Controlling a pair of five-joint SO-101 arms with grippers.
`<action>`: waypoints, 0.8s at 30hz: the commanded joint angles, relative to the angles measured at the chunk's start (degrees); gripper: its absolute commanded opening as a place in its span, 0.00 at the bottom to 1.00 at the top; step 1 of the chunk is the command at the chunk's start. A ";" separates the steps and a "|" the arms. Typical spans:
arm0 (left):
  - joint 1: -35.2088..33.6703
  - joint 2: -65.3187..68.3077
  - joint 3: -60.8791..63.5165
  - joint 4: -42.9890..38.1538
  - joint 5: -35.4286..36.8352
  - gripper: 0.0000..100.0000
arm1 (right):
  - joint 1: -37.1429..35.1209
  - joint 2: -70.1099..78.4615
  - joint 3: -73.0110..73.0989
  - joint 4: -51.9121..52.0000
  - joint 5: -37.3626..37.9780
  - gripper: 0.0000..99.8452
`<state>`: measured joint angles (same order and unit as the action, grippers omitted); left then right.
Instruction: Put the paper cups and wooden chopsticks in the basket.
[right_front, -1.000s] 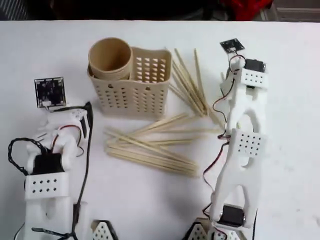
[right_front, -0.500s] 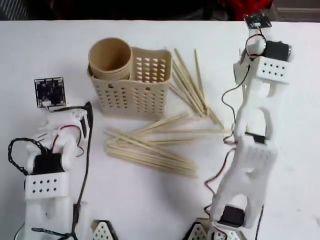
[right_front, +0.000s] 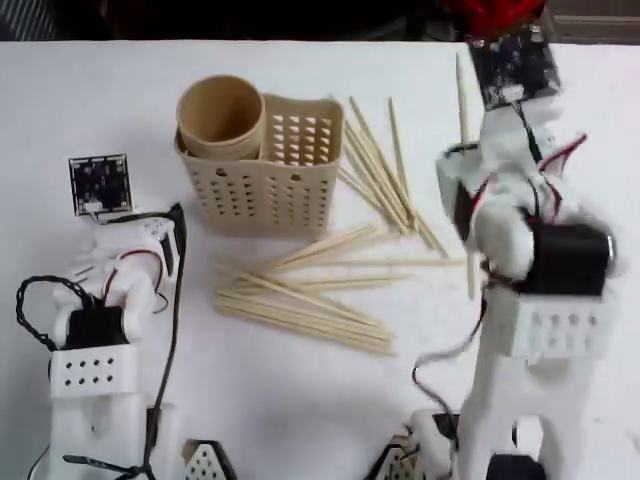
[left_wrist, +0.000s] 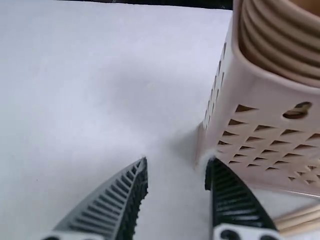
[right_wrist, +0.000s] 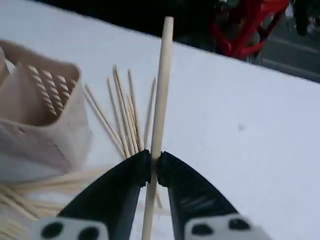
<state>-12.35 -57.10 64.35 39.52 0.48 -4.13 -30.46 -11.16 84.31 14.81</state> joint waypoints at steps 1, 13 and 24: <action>0.92 -1.10 -0.26 -1.49 0.18 0.20 | -5.76 -1.45 -0.09 -9.54 -6.15 0.02; 0.92 -1.10 -0.26 -1.49 0.18 0.20 | -17.54 12.09 0.26 -44.70 -16.53 0.02; 0.92 -1.10 -0.26 -1.49 0.18 0.20 | -17.80 21.49 0.26 -39.78 -16.70 0.07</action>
<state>-12.35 -57.10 64.35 39.52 0.48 -21.01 -8.57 -10.46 41.76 -1.19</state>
